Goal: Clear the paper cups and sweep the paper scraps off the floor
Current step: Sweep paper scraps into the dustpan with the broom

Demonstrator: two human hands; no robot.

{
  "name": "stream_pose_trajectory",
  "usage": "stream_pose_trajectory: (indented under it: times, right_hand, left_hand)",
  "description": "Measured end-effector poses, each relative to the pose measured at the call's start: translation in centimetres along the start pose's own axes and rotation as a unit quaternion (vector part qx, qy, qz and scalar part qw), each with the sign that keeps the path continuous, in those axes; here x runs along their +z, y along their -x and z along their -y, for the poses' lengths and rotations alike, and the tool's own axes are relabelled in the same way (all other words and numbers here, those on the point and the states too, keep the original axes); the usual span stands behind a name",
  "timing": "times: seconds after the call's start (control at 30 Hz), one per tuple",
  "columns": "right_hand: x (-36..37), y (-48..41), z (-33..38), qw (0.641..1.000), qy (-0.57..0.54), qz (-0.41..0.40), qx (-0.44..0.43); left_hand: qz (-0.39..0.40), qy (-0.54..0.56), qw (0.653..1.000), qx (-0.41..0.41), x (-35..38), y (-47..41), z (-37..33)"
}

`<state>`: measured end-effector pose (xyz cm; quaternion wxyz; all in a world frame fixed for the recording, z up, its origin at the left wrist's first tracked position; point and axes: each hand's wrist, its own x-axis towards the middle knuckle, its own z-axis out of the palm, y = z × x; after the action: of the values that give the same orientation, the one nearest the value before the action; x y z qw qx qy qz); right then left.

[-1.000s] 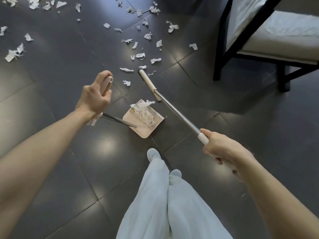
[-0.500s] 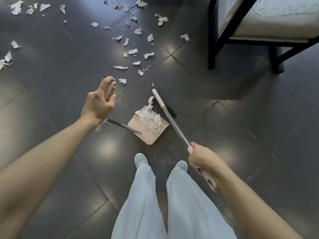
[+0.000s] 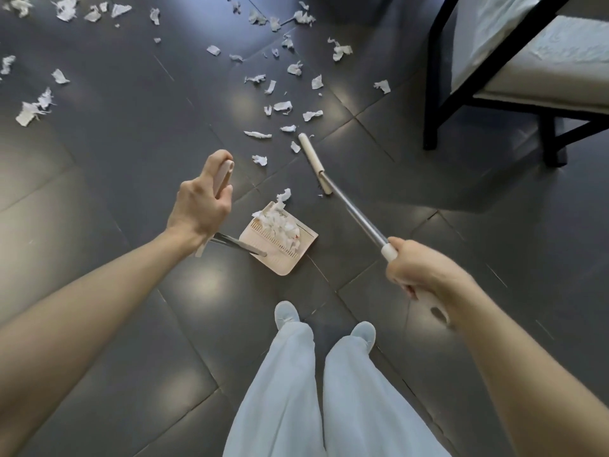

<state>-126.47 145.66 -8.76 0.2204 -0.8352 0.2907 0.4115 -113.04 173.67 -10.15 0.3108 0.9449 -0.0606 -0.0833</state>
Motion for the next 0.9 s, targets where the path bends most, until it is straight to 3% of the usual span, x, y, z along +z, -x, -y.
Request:
stream_pose_trajectory:
  times: [0.27, 0.53, 0.63, 0.9]
  right_hand:
    - [-1.3, -7.1, 6.7, 0.998, 0.052, -0.041, 0.010]
    - [2.8, -3.7, 10.1, 0.987, 0.135, 0.083, -0.020]
    - [3.0, -2.0, 9.6, 0.985, 0.118, 0.127, -0.016]
    - [1.6, -0.1, 8.2, 0.998, 0.011, 0.068, 0.010]
  left_hand:
    - [-0.043, 0.006, 0.998, -0.038, -2.2, -2.5, 3.8]
    - [-0.057, 0.032, 0.997, -0.046, -3.4, -6.4, 5.4]
    - [-0.046, 0.036, 0.998, -0.035, -3.5, -7.1, 5.4]
    - [-0.033, 0.040, 0.998, -0.033, -4.3, -6.0, 6.2]
